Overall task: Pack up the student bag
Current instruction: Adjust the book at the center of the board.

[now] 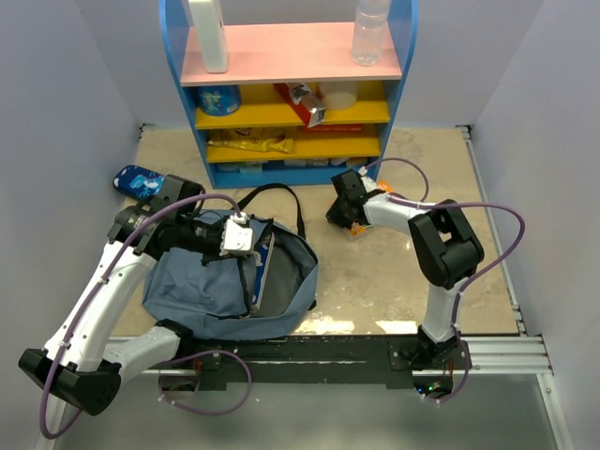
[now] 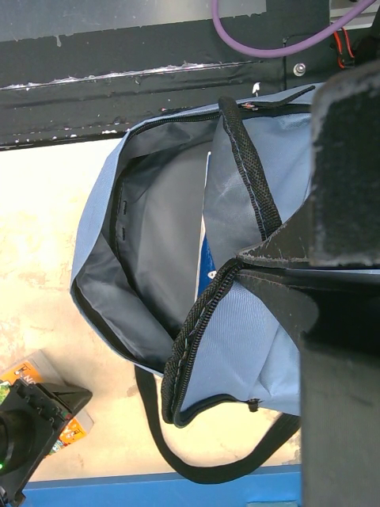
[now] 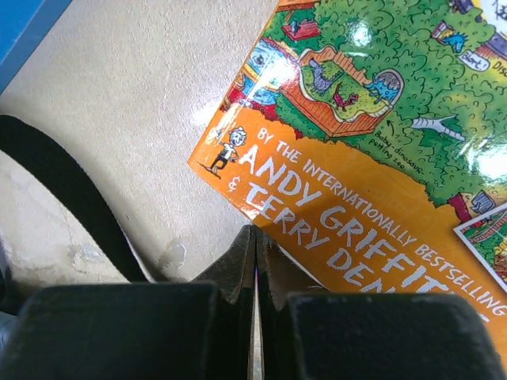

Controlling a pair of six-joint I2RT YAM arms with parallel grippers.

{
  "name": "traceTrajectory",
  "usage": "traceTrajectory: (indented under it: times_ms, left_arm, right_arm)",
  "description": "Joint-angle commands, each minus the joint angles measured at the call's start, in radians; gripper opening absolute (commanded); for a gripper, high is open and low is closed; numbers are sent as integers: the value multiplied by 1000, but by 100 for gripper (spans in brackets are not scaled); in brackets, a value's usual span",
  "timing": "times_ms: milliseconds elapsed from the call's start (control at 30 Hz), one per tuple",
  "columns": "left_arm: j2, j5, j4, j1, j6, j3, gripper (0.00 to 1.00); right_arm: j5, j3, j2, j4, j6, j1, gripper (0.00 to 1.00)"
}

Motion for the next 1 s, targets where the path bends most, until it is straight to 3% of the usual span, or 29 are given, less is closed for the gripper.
traceTrajectory:
  times_ms: [0,167,233,267,367,500,700,967]
  left_arm:
    - [-7,4,-11,6,17,-9,0]
    - [-5,10,-10,5,15,-7,0]
    - [-4,12,-11,6,17,-4,0]
    - [-2,10,-16,6,17,-3,0]
    - [-2,6,-22,6,21,6,0]
    - [-2,15,-23,6,21,11,0]
    - [-4,20,-23,6,21,3,0]
    - [11,23,-30,6,24,15,0]
  right_arm:
    - [-15,-13,-18,-41,-69,-11,0]
    - [-84,-112,-168,-53,-56,-13,31]
    - [-120,-172,-223,-47,-37,-20,49]
    - [-124,-192,-248,-48,-34,-22,68]
    - [-148,-269,-352,-44,-28,-62,99]
    - [-211,-355,-405,-14,-42,-212,99]
    - [-196,-346,-402,-30,-131,-313,99]
    - [-239,-280,-255,87,-154,-387,99]
